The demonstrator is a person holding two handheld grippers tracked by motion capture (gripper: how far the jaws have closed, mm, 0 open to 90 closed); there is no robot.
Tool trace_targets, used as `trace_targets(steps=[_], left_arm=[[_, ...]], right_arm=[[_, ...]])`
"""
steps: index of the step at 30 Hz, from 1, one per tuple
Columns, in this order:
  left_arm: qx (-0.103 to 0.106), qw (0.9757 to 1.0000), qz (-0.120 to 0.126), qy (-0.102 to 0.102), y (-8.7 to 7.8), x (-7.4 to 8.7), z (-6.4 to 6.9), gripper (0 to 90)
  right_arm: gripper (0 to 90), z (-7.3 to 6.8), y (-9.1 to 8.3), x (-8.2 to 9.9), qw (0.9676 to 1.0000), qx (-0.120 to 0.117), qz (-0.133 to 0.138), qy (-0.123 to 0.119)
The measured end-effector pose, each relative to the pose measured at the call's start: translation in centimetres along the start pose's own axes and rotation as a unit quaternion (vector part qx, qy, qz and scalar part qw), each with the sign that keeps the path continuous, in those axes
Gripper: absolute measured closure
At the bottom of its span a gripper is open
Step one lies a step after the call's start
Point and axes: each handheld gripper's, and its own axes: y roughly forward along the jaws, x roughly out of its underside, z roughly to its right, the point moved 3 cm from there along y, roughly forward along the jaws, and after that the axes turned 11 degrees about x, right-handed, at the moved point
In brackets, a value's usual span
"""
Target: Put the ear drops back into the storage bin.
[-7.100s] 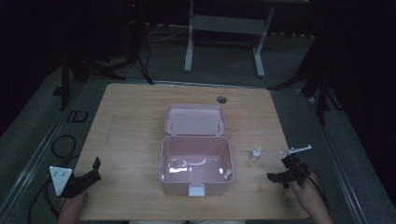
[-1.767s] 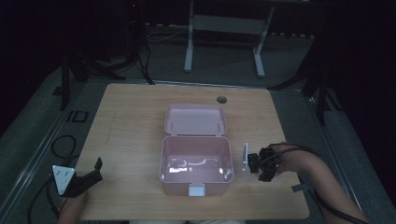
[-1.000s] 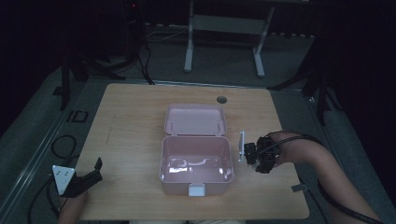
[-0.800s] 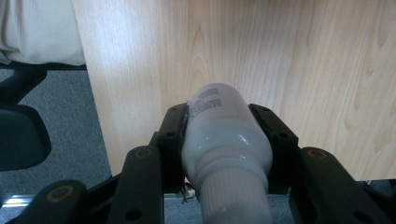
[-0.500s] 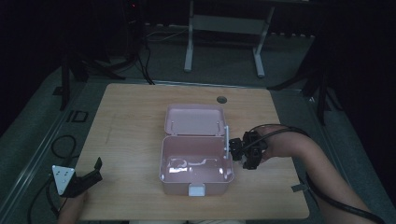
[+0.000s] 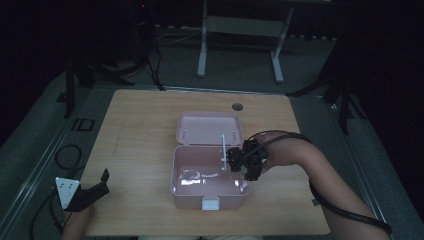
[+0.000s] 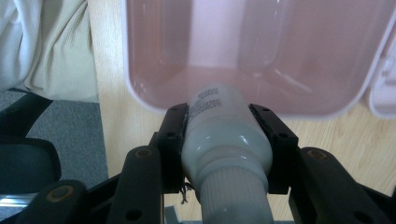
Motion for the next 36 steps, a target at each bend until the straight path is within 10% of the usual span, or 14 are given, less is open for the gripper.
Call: trace_targets(steps=[36], left_arm=[[0.002, 1.0, 0.002, -0.001, 0.0, 0.0, 0.0, 1.0]], right_arm=[[59.5, -0.2, 10.5, -4.9, 0.9988, -0.042, -0.026, -0.004]])
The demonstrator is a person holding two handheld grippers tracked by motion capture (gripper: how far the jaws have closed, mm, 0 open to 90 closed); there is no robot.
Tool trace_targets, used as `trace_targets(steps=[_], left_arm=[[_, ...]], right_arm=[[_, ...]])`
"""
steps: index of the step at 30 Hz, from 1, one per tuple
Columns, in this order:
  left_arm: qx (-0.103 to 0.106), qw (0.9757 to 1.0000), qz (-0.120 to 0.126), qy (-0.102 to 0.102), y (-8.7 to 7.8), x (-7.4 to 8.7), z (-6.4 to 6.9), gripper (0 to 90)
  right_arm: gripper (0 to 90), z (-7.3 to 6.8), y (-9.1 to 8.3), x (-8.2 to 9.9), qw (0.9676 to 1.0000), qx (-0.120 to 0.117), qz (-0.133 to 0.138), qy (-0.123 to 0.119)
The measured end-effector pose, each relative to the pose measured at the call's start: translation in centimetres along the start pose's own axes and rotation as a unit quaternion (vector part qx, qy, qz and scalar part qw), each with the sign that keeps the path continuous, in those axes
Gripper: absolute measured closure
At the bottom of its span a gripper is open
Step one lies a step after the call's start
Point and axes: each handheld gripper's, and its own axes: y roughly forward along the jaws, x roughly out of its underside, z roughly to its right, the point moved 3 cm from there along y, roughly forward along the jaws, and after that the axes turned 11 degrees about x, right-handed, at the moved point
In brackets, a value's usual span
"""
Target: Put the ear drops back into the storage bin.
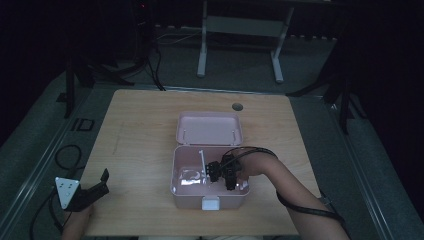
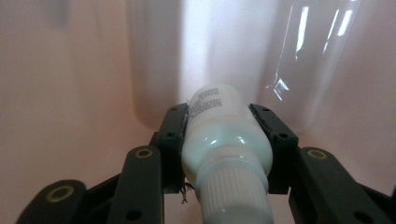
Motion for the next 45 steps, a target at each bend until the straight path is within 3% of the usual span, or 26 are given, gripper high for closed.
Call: trace_targets(steps=[12, 23, 29, 39, 45], left_arm=[[0.001, 1.0, -0.003, 0.002, 0.0, 0.0, 0.0, 1.0], [0.0, 1.0, -0.003, 0.002, 0.0, 0.0, 0.0, 1.0], [0.001, 1.0, -0.003, 0.004, 0.0, 0.0, 0.0, 1.0], [0.0, 1.0, -0.004, 0.005, 0.0, 0.0, 0.1, 1.0], [0.0, 1.0, -0.005, 0.005, 0.1, 0.0, 0.1, 1.0]], right_arm=[[59.5, -0.1, 1.9, 0.0, 0.9997, -0.004, -0.023, 0.008], [59.4, 0.1, 2.6, 0.0, 0.9997, 0.002, -0.02, 0.016], [57.9, 0.2, 2.6, -0.1, 0.9995, -0.007, -0.021, 0.023], [55.3, 0.4, 0.7, 0.3, 0.9997, 0.001, -0.005, 0.026], [49.3, 0.9, -2.6, 1.1, 0.999, 0.026, 0.024, 0.029]])
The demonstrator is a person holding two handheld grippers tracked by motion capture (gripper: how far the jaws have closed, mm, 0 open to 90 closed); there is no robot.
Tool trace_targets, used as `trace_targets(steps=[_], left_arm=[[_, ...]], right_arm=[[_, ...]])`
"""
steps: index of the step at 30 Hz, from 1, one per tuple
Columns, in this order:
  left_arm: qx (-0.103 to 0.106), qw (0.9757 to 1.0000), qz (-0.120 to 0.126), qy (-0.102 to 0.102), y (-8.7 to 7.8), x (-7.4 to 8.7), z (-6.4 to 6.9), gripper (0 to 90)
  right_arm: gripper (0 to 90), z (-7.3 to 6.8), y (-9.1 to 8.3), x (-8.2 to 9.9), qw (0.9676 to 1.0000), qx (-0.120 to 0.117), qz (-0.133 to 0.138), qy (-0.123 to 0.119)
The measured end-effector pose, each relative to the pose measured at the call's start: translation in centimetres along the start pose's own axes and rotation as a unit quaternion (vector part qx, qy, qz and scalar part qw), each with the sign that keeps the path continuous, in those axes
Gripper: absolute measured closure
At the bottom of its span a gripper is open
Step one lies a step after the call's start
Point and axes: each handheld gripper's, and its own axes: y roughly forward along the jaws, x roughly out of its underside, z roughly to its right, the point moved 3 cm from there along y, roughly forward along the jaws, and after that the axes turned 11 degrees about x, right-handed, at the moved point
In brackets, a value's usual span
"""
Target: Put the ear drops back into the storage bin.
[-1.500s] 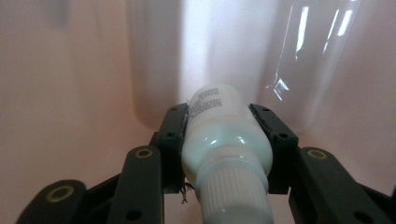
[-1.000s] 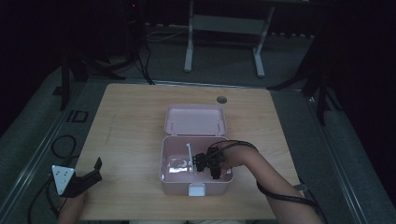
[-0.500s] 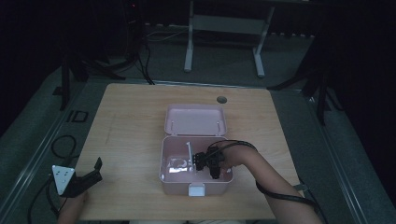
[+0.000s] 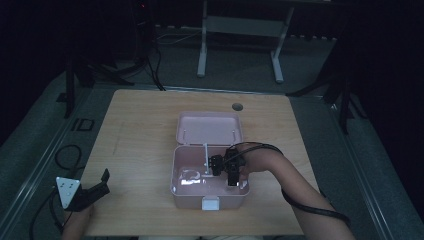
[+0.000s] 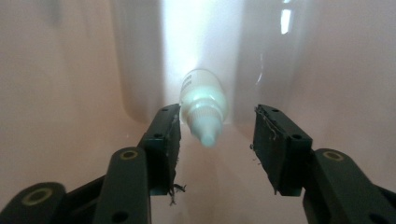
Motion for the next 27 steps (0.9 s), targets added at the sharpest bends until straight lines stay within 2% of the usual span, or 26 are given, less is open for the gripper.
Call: trace_targets(steps=[1, 2, 5, 8, 11, 12, 13, 14, 15, 16, 19, 22, 25, 27], left_arm=[[0.0, 1.0, 0.0, 0.0, 0.0, 0.0, 0.0, 1.0], [0.0, 1.0, 0.0, 0.0, 0.0, 0.0, 0.0, 1.0], [0.0, 1.0, 0.0, 0.0, 0.0, 0.0, 0.0, 1.0], [0.0, 1.0, 0.0, 0.0, 0.0, 0.0, 0.0, 1.0], [0.0, 1.0, 0.0, 0.0, 0.0, 0.0, 0.0, 1.0], [-0.001, 1.0, 0.001, 0.0, 0.0, 0.0, 0.0, 1.0], [0.0, 1.0, 0.0, 0.0, 0.0, 0.0, 0.0, 1.0], [0.0, 1.0, 0.0, 0.001, 0.0, 0.0, 0.0, 1.0], [0.0, 1.0, -0.001, 0.001, 0.0, 0.0, 0.0, 1.0], [-0.001, 1.0, 0.0, 0.001, 0.0, 0.0, 0.0, 1.0], [-0.001, 1.0, 0.0, 0.001, 0.0, 0.0, 0.0, 1.0], [-0.001, 1.0, -0.001, 0.002, 0.0, 0.0, 0.1, 1.0], [-0.001, 1.0, -0.001, 0.002, 0.0, 0.0, 0.1, 1.0], [-0.001, 1.0, -0.001, 0.002, 0.0, 0.0, 0.1, 1.0]], right_arm=[[49.3, 0.0, 0.0, 0.0, 1.0, 0.0, 0.0, 0.0], [47.9, 0.2, -1.0, 0.2, 0.9999, 0.006, 0.012, 0.005], [45.4, 0.3, -1.9, 0.5, 0.9996, 0.01, 0.022, 0.011], [35.9, 0.5, -3.3, 1.2, 0.9989, 0.025, 0.029, 0.028], [33.3, 0.6, -3.9, 1.8, 0.9984, 0.024, 0.038, 0.036], [29.7, 0.9, -4.4, 2.4, 0.9975, 0.023, 0.047, 0.047], [29.7, 0.9, -4.4, 2.4, 0.9975, 0.023, 0.047, 0.047], [29.5, 1.0, -4.7, 2.8, 0.9969, 0.025, 0.049, 0.057], [25.5, 1.2, -5.2, 3.5, 0.9957, 0.027, 0.057, 0.067], [25.5, 1.2, -5.2, 3.5, 0.9957, 0.027, 0.057, 0.067], [18.0, 1.2, -5.8, 4.8, 0.9946, 0.02, 0.067, 0.076], [15.3, 1.4, -6.3, 6.1, 0.9921, 0.017, 0.08, 0.095], [14.5, 1.5, -6.4, 7.3, 0.9907, 0.028, 0.082, 0.105], [14.3, 1.5, -6.3, 8.1, 0.9896, 0.027, 0.084, 0.114]])
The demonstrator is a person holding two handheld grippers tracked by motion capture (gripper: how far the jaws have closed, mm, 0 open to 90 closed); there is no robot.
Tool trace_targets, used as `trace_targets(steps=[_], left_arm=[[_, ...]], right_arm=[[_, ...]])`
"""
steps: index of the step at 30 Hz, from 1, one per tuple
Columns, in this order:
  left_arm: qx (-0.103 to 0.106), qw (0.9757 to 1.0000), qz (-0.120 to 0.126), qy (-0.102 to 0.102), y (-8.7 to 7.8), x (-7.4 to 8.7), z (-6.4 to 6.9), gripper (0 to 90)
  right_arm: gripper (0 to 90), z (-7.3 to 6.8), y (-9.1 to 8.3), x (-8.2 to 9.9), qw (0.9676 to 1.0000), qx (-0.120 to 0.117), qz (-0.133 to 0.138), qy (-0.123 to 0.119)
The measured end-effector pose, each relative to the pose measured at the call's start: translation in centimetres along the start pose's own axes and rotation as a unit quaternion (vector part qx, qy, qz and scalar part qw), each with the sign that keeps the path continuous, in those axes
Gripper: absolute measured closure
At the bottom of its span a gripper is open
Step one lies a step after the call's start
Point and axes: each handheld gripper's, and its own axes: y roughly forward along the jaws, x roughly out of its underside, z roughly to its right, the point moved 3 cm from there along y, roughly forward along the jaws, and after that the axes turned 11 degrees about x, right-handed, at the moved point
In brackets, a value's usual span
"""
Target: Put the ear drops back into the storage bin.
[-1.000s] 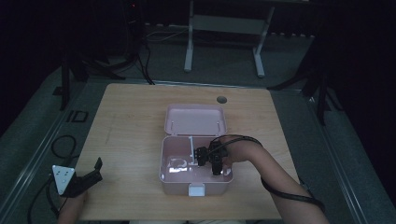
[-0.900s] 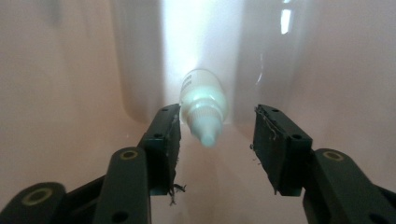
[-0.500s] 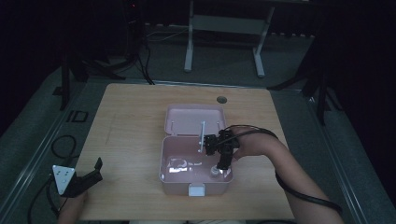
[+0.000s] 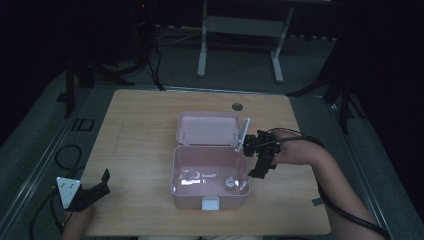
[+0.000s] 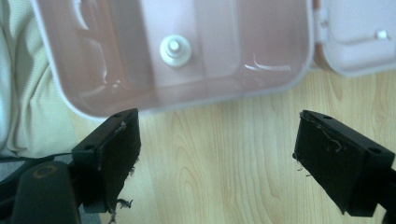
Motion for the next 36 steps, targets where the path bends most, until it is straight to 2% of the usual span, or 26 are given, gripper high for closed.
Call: trace_targets(steps=[4, 8, 13, 18, 23, 26, 32, 36], left_arm=[[0.0, 1.0, 0.0, 0.0, 0.0, 0.0, 0.0, 1.0], [0.0, 1.0, 0.0, 0.001, 0.0, 0.0, 0.0, 1.0], [-0.001, 1.0, 0.0, 0.0, 0.0, 0.0, 0.0, 1.0], [0.0, 1.0, 0.0, 0.0, 0.0, 0.0, 0.0, 1.0], [0.0, 1.0, 0.0, 0.0, 0.0, 0.0, 0.0, 1.0], [0.0, 1.0, -0.001, 0.001, 0.0, 0.0, 0.0, 1.0], [0.0, 1.0, 0.0, 0.0, 0.0, 0.0, 0.0, 1.0], [0.0, 1.0, 0.0, 0.0, 0.0, 0.0, 0.0, 1.0]], right_arm=[[14.4, 0.1, 0.5, 1.7, 0.9999, 0.009, 0.006, 0.01], [14.4, 0.1, 1.3, 2.7, 0.9996, 0.017, 0.01, 0.018], [13.9, -0.2, 3.1, 4.3, 0.999, 0.004, 0.022, 0.04], [14.0, -0.5, 4.9, 6.2, 0.9974, 0.005, 0.029, 0.066], [14.1, -1.0, 6.6, 7.9, 0.9942, 0.023, 0.054, 0.09], [14.1, -1.4, 7.5, 8.7, 0.9916, 0.023, 0.073, 0.104], [14.1, -2.2, 9.1, 10.3, 0.9885, 0.021, 0.081, 0.126], [14.1, -2.6, 10.1, 11.1, 0.9843, 0.033, 0.092, 0.147]])
